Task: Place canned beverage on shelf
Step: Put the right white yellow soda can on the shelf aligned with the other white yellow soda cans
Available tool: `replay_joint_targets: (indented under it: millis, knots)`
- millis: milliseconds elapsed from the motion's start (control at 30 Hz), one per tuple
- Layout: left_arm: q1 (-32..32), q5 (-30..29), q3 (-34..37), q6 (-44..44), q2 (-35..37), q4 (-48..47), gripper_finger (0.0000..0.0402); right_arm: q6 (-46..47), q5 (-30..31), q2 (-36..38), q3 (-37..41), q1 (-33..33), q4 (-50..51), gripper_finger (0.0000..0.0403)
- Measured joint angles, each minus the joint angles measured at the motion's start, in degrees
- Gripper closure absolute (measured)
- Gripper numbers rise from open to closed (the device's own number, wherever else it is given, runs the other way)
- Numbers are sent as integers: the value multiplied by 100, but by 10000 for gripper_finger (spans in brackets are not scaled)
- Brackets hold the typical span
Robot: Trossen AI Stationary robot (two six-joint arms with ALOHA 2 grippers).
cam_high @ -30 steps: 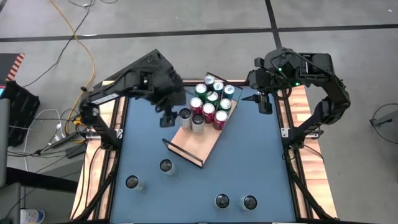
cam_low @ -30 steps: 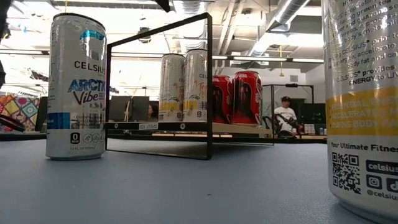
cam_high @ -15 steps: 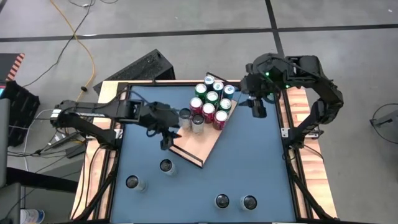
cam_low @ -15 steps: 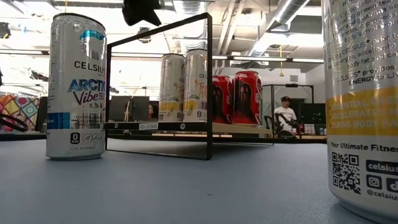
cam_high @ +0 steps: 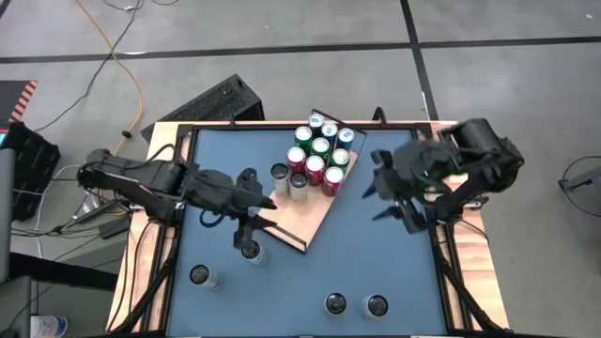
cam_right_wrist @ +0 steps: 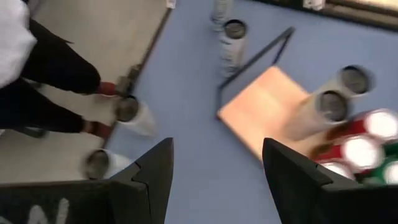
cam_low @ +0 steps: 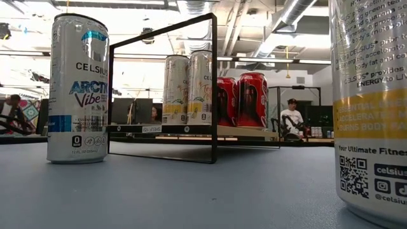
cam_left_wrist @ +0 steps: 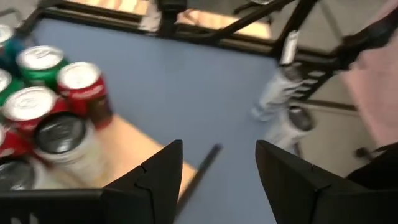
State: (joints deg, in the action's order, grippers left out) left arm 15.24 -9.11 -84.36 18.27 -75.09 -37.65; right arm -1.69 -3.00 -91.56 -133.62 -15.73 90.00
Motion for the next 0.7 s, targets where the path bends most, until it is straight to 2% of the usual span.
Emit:
replay_joint_targets:
  millis: [67,200,333,533,700]
  knots:
    - [102,187,-172,121,-1,-17,214,525,157,-83,-4,-351,0,175]
    - [335,673,-618,145,-4,95,214,1243,958,-379,0,-1026,-13,175]
    - [710,902,-1059,112,-4,114,214,1777,1504,-797,0,-1433,-175,175]
    - [1371,1085,-1467,110,-1,117,214,1959,1460,-1669,0,-1629,-956,175]
    - [1835,997,-1525,89,0,94,214,1790,1019,-2431,0,-1646,-1327,174]
